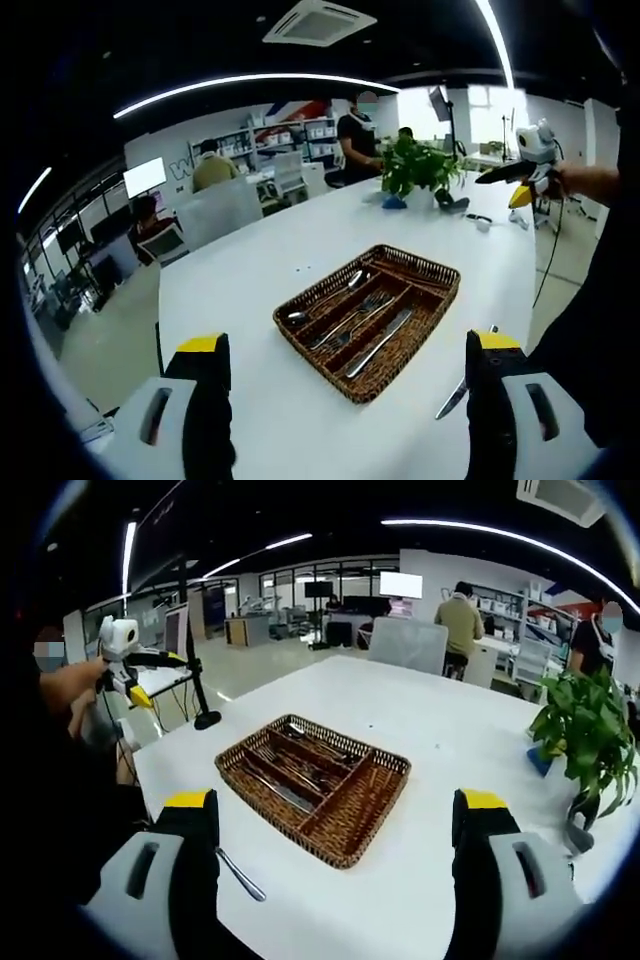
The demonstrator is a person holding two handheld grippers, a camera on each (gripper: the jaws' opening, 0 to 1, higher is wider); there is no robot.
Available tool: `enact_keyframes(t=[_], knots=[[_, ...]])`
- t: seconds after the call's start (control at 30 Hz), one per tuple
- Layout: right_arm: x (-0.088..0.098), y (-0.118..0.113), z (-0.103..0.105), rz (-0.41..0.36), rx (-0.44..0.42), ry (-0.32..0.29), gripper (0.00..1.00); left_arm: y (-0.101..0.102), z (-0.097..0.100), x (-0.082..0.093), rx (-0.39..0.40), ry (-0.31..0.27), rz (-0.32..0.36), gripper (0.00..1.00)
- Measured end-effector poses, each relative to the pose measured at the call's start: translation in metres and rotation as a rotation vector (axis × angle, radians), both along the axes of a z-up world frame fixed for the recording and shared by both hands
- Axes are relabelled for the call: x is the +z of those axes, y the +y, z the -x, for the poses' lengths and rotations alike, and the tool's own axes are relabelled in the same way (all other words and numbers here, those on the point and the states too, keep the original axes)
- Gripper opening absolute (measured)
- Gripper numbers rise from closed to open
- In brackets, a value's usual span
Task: Arrange the knives, forks, and spoons in their matching storage slots by inserting each utensil handle-first until every utensil is classified and aligned in the correct compartment
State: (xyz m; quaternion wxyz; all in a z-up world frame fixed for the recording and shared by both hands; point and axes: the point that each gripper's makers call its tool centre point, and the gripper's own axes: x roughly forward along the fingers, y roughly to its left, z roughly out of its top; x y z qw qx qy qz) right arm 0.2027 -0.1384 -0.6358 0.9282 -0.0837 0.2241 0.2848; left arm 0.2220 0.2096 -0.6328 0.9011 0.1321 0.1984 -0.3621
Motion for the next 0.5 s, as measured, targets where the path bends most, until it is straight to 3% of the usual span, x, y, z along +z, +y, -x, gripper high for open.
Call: enact_keyframes(t=[0.23, 0.5], knots=[[-0.008, 0.007, 0.004, 0.022, 0.025, 0.025, 1.0, 0.001, 0.004, -0.01, -0.008, 0.024, -0.039, 0.99], [-0.008, 0.01, 0.001, -0.001, 0.032, 0.031, 1.0, 0.001, 0.007, -0.013, -0.008, 0.025, -0.036, 0.99]])
